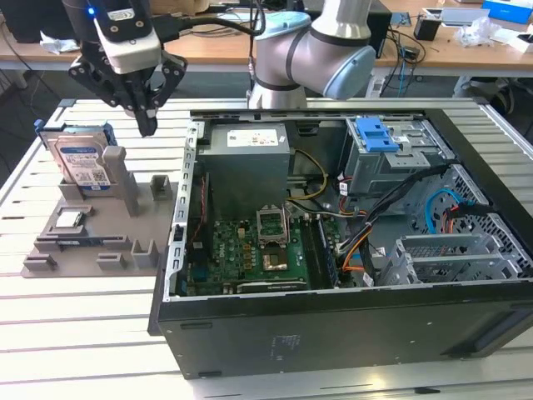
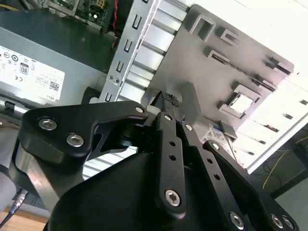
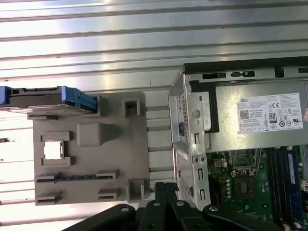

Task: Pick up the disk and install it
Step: 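Reach for the disk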

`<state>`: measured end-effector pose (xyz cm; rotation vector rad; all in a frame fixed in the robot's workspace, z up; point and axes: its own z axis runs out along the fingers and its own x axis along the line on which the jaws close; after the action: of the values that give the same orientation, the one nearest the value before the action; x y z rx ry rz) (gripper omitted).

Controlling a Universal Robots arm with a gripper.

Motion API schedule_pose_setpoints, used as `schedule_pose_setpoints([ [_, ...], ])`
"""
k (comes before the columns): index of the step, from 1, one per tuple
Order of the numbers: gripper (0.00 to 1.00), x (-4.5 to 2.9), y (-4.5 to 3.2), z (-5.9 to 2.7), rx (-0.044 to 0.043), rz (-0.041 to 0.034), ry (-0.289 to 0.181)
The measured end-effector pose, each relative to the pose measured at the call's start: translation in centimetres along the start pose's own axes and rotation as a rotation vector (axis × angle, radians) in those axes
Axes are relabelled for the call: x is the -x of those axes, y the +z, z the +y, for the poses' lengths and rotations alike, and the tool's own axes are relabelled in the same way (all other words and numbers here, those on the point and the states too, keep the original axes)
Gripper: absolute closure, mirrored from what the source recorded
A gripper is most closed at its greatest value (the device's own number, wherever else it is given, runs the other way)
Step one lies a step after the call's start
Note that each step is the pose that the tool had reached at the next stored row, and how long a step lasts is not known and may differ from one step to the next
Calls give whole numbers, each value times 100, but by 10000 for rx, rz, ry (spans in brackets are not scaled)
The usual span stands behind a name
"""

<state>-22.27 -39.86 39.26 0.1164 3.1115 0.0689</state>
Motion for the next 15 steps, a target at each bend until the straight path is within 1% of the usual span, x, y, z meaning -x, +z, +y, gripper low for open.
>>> schedule_pose_setpoints([
  [6,89,-131,1,-6,0,0,1],
  [15,89,-352,3,-17,0,-1,1],
])
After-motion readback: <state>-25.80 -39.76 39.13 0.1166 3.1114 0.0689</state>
